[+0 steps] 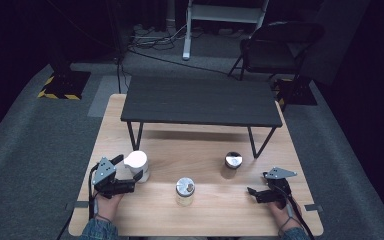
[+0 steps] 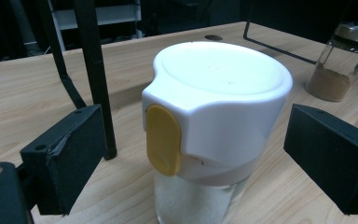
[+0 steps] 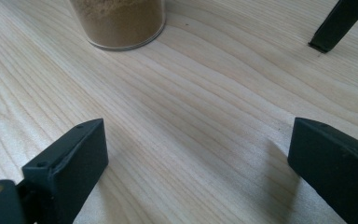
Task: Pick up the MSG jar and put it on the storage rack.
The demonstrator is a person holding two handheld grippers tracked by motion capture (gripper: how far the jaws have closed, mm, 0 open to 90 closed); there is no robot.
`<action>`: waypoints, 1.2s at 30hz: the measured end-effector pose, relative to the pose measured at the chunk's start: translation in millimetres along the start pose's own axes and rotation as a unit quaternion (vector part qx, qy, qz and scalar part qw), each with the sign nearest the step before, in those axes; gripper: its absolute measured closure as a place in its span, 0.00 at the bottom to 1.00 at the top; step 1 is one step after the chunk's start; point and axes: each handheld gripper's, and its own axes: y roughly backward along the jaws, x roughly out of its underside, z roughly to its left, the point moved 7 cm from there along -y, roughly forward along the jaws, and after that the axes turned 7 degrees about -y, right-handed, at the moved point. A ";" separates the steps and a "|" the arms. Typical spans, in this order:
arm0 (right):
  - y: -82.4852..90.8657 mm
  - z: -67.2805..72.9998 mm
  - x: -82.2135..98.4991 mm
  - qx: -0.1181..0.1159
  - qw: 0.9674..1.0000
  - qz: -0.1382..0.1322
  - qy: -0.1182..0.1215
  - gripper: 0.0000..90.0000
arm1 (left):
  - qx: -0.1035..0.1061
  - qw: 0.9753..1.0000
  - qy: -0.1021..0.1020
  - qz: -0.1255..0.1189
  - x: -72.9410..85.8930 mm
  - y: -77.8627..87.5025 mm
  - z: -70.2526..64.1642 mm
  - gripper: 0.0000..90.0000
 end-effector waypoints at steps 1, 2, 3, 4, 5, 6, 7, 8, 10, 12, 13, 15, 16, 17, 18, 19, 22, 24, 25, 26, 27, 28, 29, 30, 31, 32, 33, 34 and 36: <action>0.0 0.0 0.0 0.000 1.000 0.000 0.000 0.05 | 0.000 1.000 0.001 0.000 0.0 -1.2 0.2 0.06; 0.0 0.0 0.0 0.000 1.000 0.000 0.000 0.05 | 0.001 1.000 0.000 0.000 -0.1 -2.2 0.5 0.06; 0.0 0.0 0.0 0.000 1.000 0.000 0.000 0.05 | 0.001 1.000 0.001 0.001 -0.1 -3.3 0.5 0.06; 0.0 0.0 0.0 0.000 1.000 0.000 0.000 0.05 | 0.003 1.000 0.000 0.002 -0.3 -4.4 0.9 0.06; 0.0 0.0 0.0 0.000 1.000 0.000 -0.001 0.05 | 0.003 1.000 -0.001 0.002 -0.5 -5.5 0.7 0.07; 0.0 0.0 0.0 0.001 1.000 0.000 -0.001 0.05 | 0.004 1.000 -0.001 0.002 -0.6 -6.6 0.6 0.07; 0.0 0.0 0.0 0.001 1.000 0.000 -0.001 0.05 | 0.004 1.000 -0.002 0.003 -0.8 -7.6 0.5 0.07; 0.0 0.0 0.0 0.001 1.000 0.000 -0.001 0.05 | 0.004 1.000 -0.003 0.003 -1.0 -8.6 0.5 0.07; 0.0 0.0 0.0 0.001 1.000 0.000 -0.001 0.05 | 0.005 1.000 -0.005 0.006 -1.3 -10.7 1.1 0.07; 0.0 0.1 0.0 0.001 1.000 0.000 -0.001 0.05 | 0.006 1.000 -0.004 0.008 -0.7 -13.7 1.5 0.08; 0.0 0.1 0.0 0.001 1.000 0.000 -0.001 0.05 | 0.006 1.000 -0.004 0.008 -0.7 -13.7 1.5 0.08; 0.0 0.1 0.0 0.001 1.000 0.000 -0.001 0.05 | 0.008 1.000 -0.009 0.012 -0.3 -16.2 1.6 0.09; 0.0 0.1 0.0 0.002 1.000 0.000 -0.002 0.05 | 0.011 1.000 -0.015 0.015 0.0 -17.7 2.0 0.10; 0.0 0.1 0.0 0.002 1.000 0.000 -0.002 0.05 | 0.011 1.000 -0.019 0.017 0.1 -18.3 2.1 0.11; 0.0 0.1 0.0 0.002 1.000 0.000 -0.002 0.05 | 0.012 0.999 -0.023 0.019 0.4 -19.1 2.3 0.11; 0.0 0.1 0.0 0.002 1.000 0.000 -0.002 0.05 | 0.013 0.999 -0.023 0.021 1.0 -19.5 2.6 0.12; 0.0 0.1 0.0 0.002 1.000 0.000 -0.002 0.05 | 0.015 0.999 -0.024 0.026 2.6 -20.5 3.3 0.15; 0.0 0.0 0.0 0.002 1.000 0.000 -0.002 0.05 | 0.016 0.999 -0.027 0.031 3.6 -21.4 3.6 0.16; 0.0 0.1 0.0 0.002 1.000 0.000 -0.002 0.05 | 0.014 0.999 -0.028 0.033 4.1 -22.0 3.1 0.16; 0.0 0.1 0.0 0.002 1.000 0.000 -0.002 0.05 | 0.015 0.999 -0.029 0.035 4.5 -22.7 3.0 0.16; 0.0 0.0 0.0 0.002 1.000 0.000 -0.002 0.05 | 0.017 0.999 -0.030 0.037 5.0 -23.3 3.2 0.17; 0.0 0.1 0.0 0.002 1.000 0.000 -0.002 0.05 | 0.021 0.999 -0.031 0.039 5.6 -24.1 3.1 0.19; 0.0 0.1 0.0 0.002 1.000 0.000 -0.002 0.05 | 0.022 0.998 -0.033 0.040 5.8 -24.6 2.9 0.21; 0.0 0.0 0.0 0.002 1.000 0.000 -0.002 0.05 | 0.022 0.998 -0.035 0.043 6.1 -25.3 2.6 0.22; 0.0 0.1 0.0 0.002 1.000 0.000 -0.002 0.05 | 0.024 0.998 -0.036 0.046 6.3 -25.8 2.8 0.24; 0.0 0.1 0.0 0.002 1.000 0.000 -0.002 0.05 | 0.025 0.998 -0.038 0.047 6.7 -26.4 2.8 0.26; 0.0 0.1 0.0 0.002 1.000 0.000 -0.002 0.05 | 0.027 0.998 -0.037 0.048 7.0 -27.0 2.7 0.27; 0.0 0.1 0.0 0.002 1.000 0.000 -0.002 0.05 | 0.029 0.998 -0.036 0.049 7.0 -27.2 2.9 0.28; 0.0 0.1 0.0 0.002 1.000 0.000 -0.002 0.05 | 0.030 0.997 -0.043 0.050 6.4 -27.2 1.8 0.32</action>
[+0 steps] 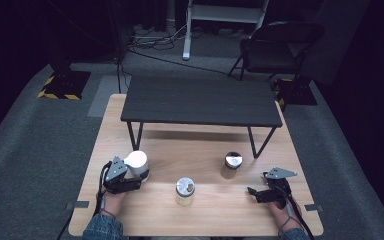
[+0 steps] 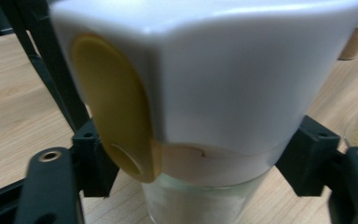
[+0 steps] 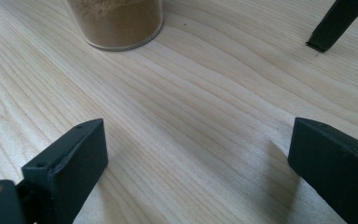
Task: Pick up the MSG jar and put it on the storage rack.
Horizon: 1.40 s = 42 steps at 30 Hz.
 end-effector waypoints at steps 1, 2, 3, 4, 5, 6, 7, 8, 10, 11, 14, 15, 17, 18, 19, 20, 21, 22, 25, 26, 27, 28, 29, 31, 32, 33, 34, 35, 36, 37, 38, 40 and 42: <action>0.0 0.0 0.0 0.000 1.000 0.000 0.000 0.05 | -0.001 1.000 -0.001 0.001 -0.3 -0.2 -0.4 0.33; 0.0 0.0 0.0 0.000 1.000 0.000 0.000 0.05 | 0.000 1.000 0.000 0.001 -0.3 -0.1 -0.2 0.33; 0.0 0.0 0.0 0.000 1.000 0.000 0.000 0.05 | 0.000 1.000 0.002 0.001 -0.1 -0.1 0.1 0.33; 0.0 0.0 0.0 0.001 1.000 0.000 0.000 0.05 | 0.000 1.000 0.003 0.001 -0.1 -0.1 0.0 0.33; 0.0 0.0 0.0 0.001 1.000 0.000 0.000 0.05 | 0.000 1.000 0.004 0.001 -0.2 -0.1 -0.3 0.33; 0.0 0.0 0.0 0.001 1.000 0.000 -0.001 0.05 | -0.001 1.000 0.003 0.003 -0.7 0.0 -0.2 0.33; 0.0 0.0 0.0 0.001 1.000 0.000 0.000 0.05 | -0.001 1.000 0.000 0.004 -2.0 -0.6 0.1 0.33; 0.0 0.0 0.0 0.001 1.000 0.000 -0.001 0.05 | 0.000 1.000 0.003 0.006 -3.0 -1.0 0.1 0.33; -0.1 0.0 0.0 0.001 1.000 0.000 -0.001 0.05 | -0.003 1.000 0.002 0.013 -6.0 -1.8 -0.2 0.34; 0.0 -0.1 0.0 0.001 1.000 0.000 -0.001 0.05 | -0.003 1.000 0.001 0.017 -8.1 -2.3 -0.7 0.34; 0.0 -0.1 0.0 0.001 1.000 0.000 -0.001 0.05 | -0.001 0.999 -0.009 0.032 -15.6 -4.0 -3.6 0.34; 0.0 0.0 0.0 0.001 1.000 0.000 -0.001 0.05 | -0.001 0.999 -0.010 0.037 -18.5 -4.7 -5.1 0.34; 0.0 0.0 0.0 0.001 1.000 0.000 -0.001 0.05 | 0.001 0.999 -0.012 0.045 -24.8 -6.0 -6.7 0.34; 0.0 0.0 0.0 0.001 1.000 0.000 -0.001 0.05 | 0.002 0.999 -0.015 0.047 -27.9 -6.3 -7.8 0.34; 0.0 0.0 0.0 0.001 1.000 0.000 -0.001 0.05 | 0.001 0.999 -0.019 0.047 -30.8 -6.3 -9.3 0.34; 0.0 0.0 0.0 0.001 1.000 0.000 -0.001 0.05 | 0.001 0.999 -0.021 0.047 -33.5 -6.1 -10.3 0.34; 0.0 0.0 0.0 0.001 1.000 0.000 -0.001 0.05 | 0.003 0.999 -0.022 0.046 -36.4 -5.6 -10.3 0.34; 0.0 0.1 0.0 0.001 1.000 0.000 -0.001 0.05 | 0.003 0.999 -0.023 0.044 -39.1 -4.9 -10.2 0.34; 0.0 0.0 0.0 0.001 1.000 0.000 -0.001 0.05 | 0.003 0.999 -0.023 0.041 -49.2 -1.9 -9.6 0.34; 0.0 0.0 0.0 0.001 1.000 0.000 -0.001 0.05 | 0.003 0.999 -0.023 0.039 -52.7 -0.9 -9.1 0.34; 0.0 0.0 0.0 0.001 1.000 0.000 -0.001 0.05 | 0.003 0.999 -0.025 0.037 -56.4 0.4 -8.7 0.34; 0.0 0.0 0.0 0.001 1.000 0.000 -0.001 0.05 | 0.003 0.999 -0.024 0.036 -60.2 1.7 -8.7 0.34; 0.0 0.0 0.0 0.001 1.000 0.000 -0.001 0.05 | 0.002 0.999 -0.022 0.035 -64.0 3.1 -8.5 0.34; 0.0 0.0 0.0 0.001 1.000 0.000 -0.001 0.05 | 0.002 0.999 -0.008 0.035 -72.0 6.1 -7.7 0.34; 0.0 0.1 0.0 0.001 1.000 0.000 -0.001 0.05 | 0.004 0.999 0.000 0.034 -75.6 7.7 -6.7 0.34; 0.0 0.0 0.1 0.001 1.000 0.000 -0.001 0.05 | 0.006 0.999 0.004 0.031 -78.6 9.0 -6.0 0.34; 0.0 0.0 0.0 0.001 1.000 0.000 -0.001 0.05 | 0.006 1.000 0.005 0.028 -81.5 10.4 -5.8 0.34; 0.0 0.1 0.0 0.001 1.000 0.000 -0.001 0.05 | 0.007 1.000 0.005 0.025 -84.5 11.9 -5.7 0.34; 0.1 0.1 0.1 0.001 1.000 0.000 -0.001 0.05 | 0.008 1.000 0.005 0.022 -87.5 13.3 -5.3 0.34; 0.1 0.1 0.1 0.001 1.000 0.000 -0.001 0.05 | 0.008 1.000 0.007 0.021 -90.9 14.4 -5.0 0.34; 0.1 0.1 0.1 0.001 1.000 0.000 -0.001 0.05 | 0.009 1.000 0.008 0.022 -94.8 15.5 -4.5 0.34; 0.1 0.1 0.1 0.001 1.000 0.000 -0.001 0.05 | 0.008 1.000 0.007 0.024 -102.8 17.9 -4.2 0.34; 0.1 0.1 0.1 0.001 1.000 0.000 -0.001 0.05 | 0.005 1.000 0.005 0.025 -106.9 19.4 -4.7 0.34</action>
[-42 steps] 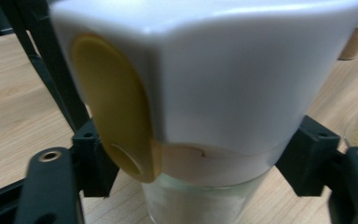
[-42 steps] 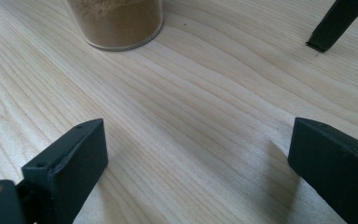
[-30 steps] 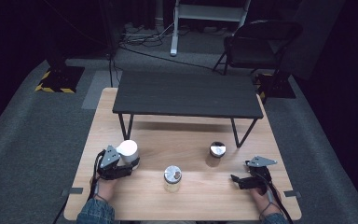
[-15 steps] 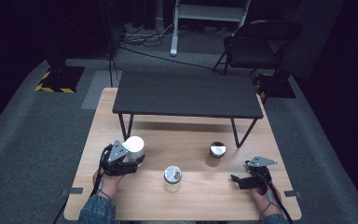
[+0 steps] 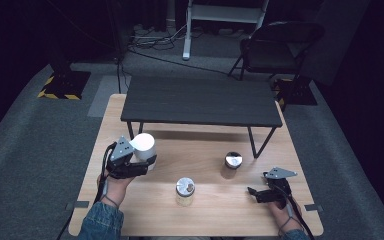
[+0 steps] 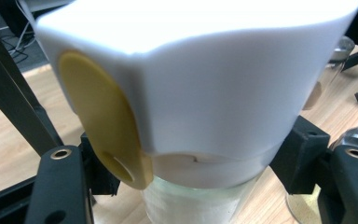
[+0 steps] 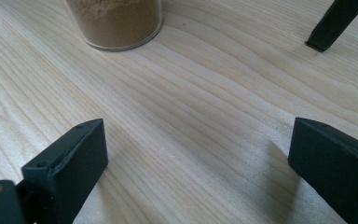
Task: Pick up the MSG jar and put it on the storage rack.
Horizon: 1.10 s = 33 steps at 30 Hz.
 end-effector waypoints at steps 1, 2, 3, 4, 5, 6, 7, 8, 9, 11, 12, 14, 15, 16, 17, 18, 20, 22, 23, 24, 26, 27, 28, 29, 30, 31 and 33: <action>0.0 0.0 0.0 0.000 1.000 0.000 0.000 0.05 | -0.003 1.000 -0.001 0.000 -7.5 3.4 -0.7 0.34; 0.0 0.0 0.0 0.000 1.000 0.000 0.000 0.05 | -0.003 1.000 -0.001 -0.001 -10.8 5.1 -0.9 0.34; 0.0 0.1 0.0 0.000 1.000 0.000 0.000 0.05 | -0.002 1.000 0.000 -0.003 -13.7 6.7 -1.0 0.34; 0.0 0.0 0.0 0.000 1.000 0.000 0.000 0.05 | -0.001 1.000 -0.001 -0.006 -16.4 8.1 -0.8 0.34; 0.1 0.1 0.1 0.000 1.000 0.000 0.000 0.05 | 0.000 1.000 -0.002 -0.008 -19.1 9.4 -0.7 0.34; 0.1 0.1 0.2 0.000 1.000 0.000 0.000 0.05 | 0.000 1.000 -0.003 -0.008 -22.0 10.5 -0.6 0.34; 0.1 0.1 0.2 0.000 1.000 0.000 0.000 0.05 | 0.001 1.000 -0.002 -0.009 -24.7 11.2 -0.6 0.34; 0.1 0.1 0.2 0.000 1.000 0.000 0.000 0.05 | 0.001 1.000 -0.002 -0.008 -27.7 12.2 -0.6 0.34; 0.1 0.1 0.2 0.000 1.000 0.000 0.000 0.05 | 0.000 1.000 -0.004 -0.006 -30.4 13.0 -1.4 0.34; 0.1 0.1 0.1 0.000 1.000 0.000 0.000 0.05 | -0.003 1.000 -0.010 -0.001 -35.8 14.5 -3.0 0.34; 0.1 0.1 0.2 0.000 1.000 0.000 0.000 0.05 | -0.004 1.000 -0.011 0.001 -38.2 15.3 -3.6 0.34; 0.1 0.1 0.1 0.000 1.000 0.000 0.000 0.05 | -0.003 1.000 -0.012 0.000 -42.6 16.8 -3.4 0.34; 0.1 0.1 0.1 0.000 1.000 0.000 0.000 0.05 | -0.002 1.000 -0.012 -0.002 -44.7 17.6 -3.0 0.34; 0.1 0.1 0.2 0.000 1.000 0.000 0.000 0.05 | -0.001 1.000 -0.012 -0.003 -47.0 18.3 -2.6 0.34; 0.1 0.1 0.2 0.000 1.000 0.000 0.000 0.05 | -0.001 1.000 -0.011 -0.005 -49.4 18.9 -2.3 0.34; 0.1 0.1 0.2 0.000 1.000 0.000 0.000 0.05 | 0.000 1.000 -0.011 -0.006 -52.0 19.5 -2.0 0.34; 0.1 0.1 0.2 0.000 1.000 0.000 0.000 0.05 | 0.000 1.000 -0.012 -0.006 -57.2 20.5 -1.3 0.34; 0.1 0.1 0.2 0.000 1.000 0.000 0.000 0.05 | 0.000 1.000 -0.013 -0.008 -62.1 21.3 -0.5 0.34; 0.1 0.1 0.2 0.000 1.000 0.000 0.000 0.05 | 0.000 1.000 -0.016 -0.009 -64.6 21.8 -0.2 0.34; 0.1 0.1 0.2 0.000 1.000 0.000 0.000 0.05 | 0.000 1.000 -0.017 -0.010 -66.9 22.1 0.3 0.34; 0.1 0.1 0.2 0.000 1.000 0.000 0.000 0.05 | 0.002 1.000 -0.018 -0.011 -71.7 23.0 2.1 0.34; 0.1 0.1 0.2 0.000 1.000 0.000 0.000 0.05 | 0.003 1.000 -0.018 -0.013 -74.0 23.3 3.4 0.34; 0.1 0.1 0.2 0.000 1.000 0.000 0.000 0.05 | 0.004 1.000 -0.018 -0.014 -76.3 23.6 4.6 0.34; 0.1 0.1 0.2 0.000 1.000 0.000 0.000 0.05 | 0.004 1.000 -0.018 -0.016 -78.4 23.8 5.8 0.34; 0.1 0.1 0.2 0.000 1.000 0.000 0.000 0.05 | 0.004 1.000 -0.019 -0.016 -80.9 24.2 6.9 0.34; 0.1 0.1 0.2 0.000 1.000 0.000 0.000 0.05 | 0.003 1.000 -0.020 -0.017 -83.3 24.3 7.8 0.34; 0.1 0.1 0.2 0.000 1.000 0.000 0.000 0.05 | 0.002 1.000 -0.020 -0.018 -88.0 24.5 10.0 0.34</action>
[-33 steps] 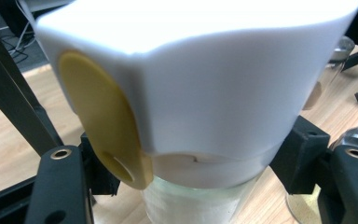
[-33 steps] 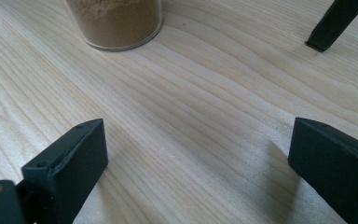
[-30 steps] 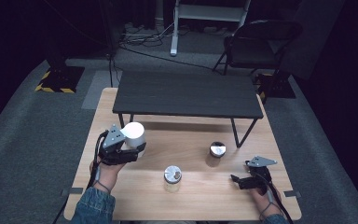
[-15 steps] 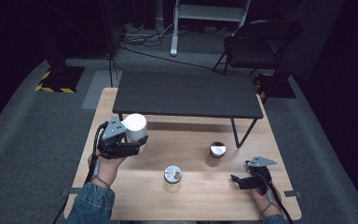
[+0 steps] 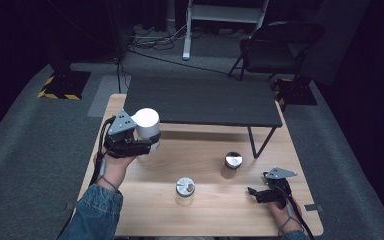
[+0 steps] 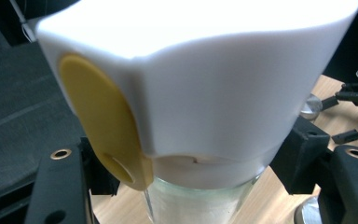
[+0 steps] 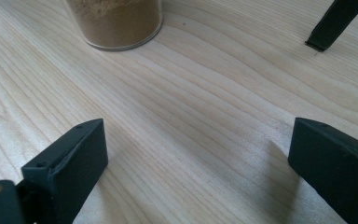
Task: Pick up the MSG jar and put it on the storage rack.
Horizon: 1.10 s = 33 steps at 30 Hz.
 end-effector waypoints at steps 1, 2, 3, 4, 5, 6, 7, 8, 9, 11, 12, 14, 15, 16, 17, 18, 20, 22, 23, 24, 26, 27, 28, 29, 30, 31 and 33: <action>0.0 0.0 0.0 0.000 1.000 0.000 0.000 0.05 | 0.001 1.000 0.000 -0.001 -2.1 -0.2 1.6 0.34; 0.0 0.0 0.0 0.000 1.000 0.000 0.000 0.05 | 0.002 1.000 0.002 -0.002 -4.3 -0.4 3.0 0.34; 0.0 0.0 0.0 0.000 1.000 0.000 0.000 0.05 | 0.003 1.000 0.002 -0.003 -6.5 -0.7 4.7 0.34; 0.0 0.0 0.0 0.000 1.000 0.000 0.000 0.05 | 0.004 1.000 0.002 -0.003 -8.9 -1.1 6.2 0.34; 0.0 0.0 0.0 0.000 1.000 0.000 0.000 0.05 | 0.005 1.000 0.001 -0.003 -11.5 -1.6 7.6 0.34; 0.0 0.0 0.0 0.001 1.000 0.000 -0.001 0.05 | 0.004 1.000 0.000 -0.003 -14.2 -2.2 8.7 0.34; -0.1 0.0 0.0 0.001 1.000 0.000 -0.001 0.05 | 0.004 1.000 0.000 -0.002 -16.8 -2.9 9.6 0.34; -0.1 0.1 -0.1 0.001 1.000 0.000 -0.002 0.05 | 0.004 1.000 -0.001 -0.003 -19.1 -3.8 10.5 0.34; -0.1 0.0 -0.1 0.001 1.000 0.000 -0.002 0.05 | 0.004 1.000 -0.001 -0.003 -19.1 -3.8 10.5 0.34; -0.2 0.0 -0.2 0.002 1.000 0.000 -0.002 0.05 | 0.004 1.000 -0.001 -0.008 -25.3 -7.1 14.0 0.34; -0.2 0.0 -0.2 0.002 1.000 0.000 -0.003 0.05 | 0.004 1.000 -0.001 -0.007 -27.7 -8.2 15.6 0.34; -0.2 0.1 -0.2 0.002 1.000 0.000 -0.003 0.05 | 0.003 1.000 -0.001 -0.009 -32.1 -10.3 18.6 0.34; -0.2 0.1 -0.2 0.002 1.000 0.000 -0.003 0.05 | 0.002 1.000 -0.001 -0.009 -34.3 -11.3 20.4 0.34; -0.2 0.1 -0.2 0.002 1.000 0.000 -0.003 0.05 | 0.002 1.000 -0.001 -0.009 -34.3 -11.3 20.4 0.34; -0.2 0.1 -0.2 0.002 1.000 0.000 -0.003 0.05 | 0.001 1.000 0.003 -0.013 -37.9 -13.8 24.1 0.34; -0.2 0.1 -0.2 0.002 1.000 0.000 -0.003 0.05 | 0.000 1.000 0.003 -0.013 -39.7 -14.9 26.3 0.34; -0.2 0.1 -0.2 0.002 1.000 0.000 -0.003 0.05 | -0.003 1.000 0.004 -0.014 -42.7 -17.5 29.6 0.34; -0.2 0.1 -0.3 0.002 1.000 0.000 -0.003 0.05 | -0.005 1.000 0.005 -0.013 -45.3 -20.9 33.7 0.33; -0.2 0.1 -0.3 0.002 1.000 0.000 -0.003 0.05 | -0.006 1.000 0.007 -0.013 -46.7 -22.7 35.8 0.34; -0.2 0.1 -0.3 0.002 1.000 0.000 -0.003 0.05 | -0.007 1.000 0.009 -0.011 -48.1 -24.2 37.9 0.33; -0.3 0.1 -0.3 0.002 1.000 0.000 -0.003 0.05 | -0.012 1.000 0.009 -0.008 -50.9 -27.1 41.8 0.34; -0.3 0.1 -0.3 0.003 1.000 0.000 -0.003 0.05 | -0.014 1.000 0.011 -0.008 -52.0 -28.8 43.5 0.33; -0.4 0.0 -0.4 0.003 1.000 0.000 -0.003 0.05 | -0.016 1.000 0.011 -0.008 -53.2 -30.8 45.4 0.34; -0.4 0.0 -0.4 0.003 1.000 0.000 -0.003 0.05 | -0.017 1.000 0.011 -0.006 -54.5 -32.8 47.3 0.33; -0.4 -0.1 -0.4 0.003 1.000 0.000 -0.003 0.05 | -0.020 1.000 0.012 -0.005 -55.5 -35.0 49.1 0.34; -0.4 0.0 -0.4 0.003 1.000 0.000 -0.003 0.05 | -0.022 1.000 0.013 -0.003 -56.3 -37.3 50.4 0.34; -0.4 0.0 -0.5 0.003 1.000 0.000 -0.003 0.05 | -0.025 1.000 0.013 0.000 -57.5 -41.5 52.6 0.34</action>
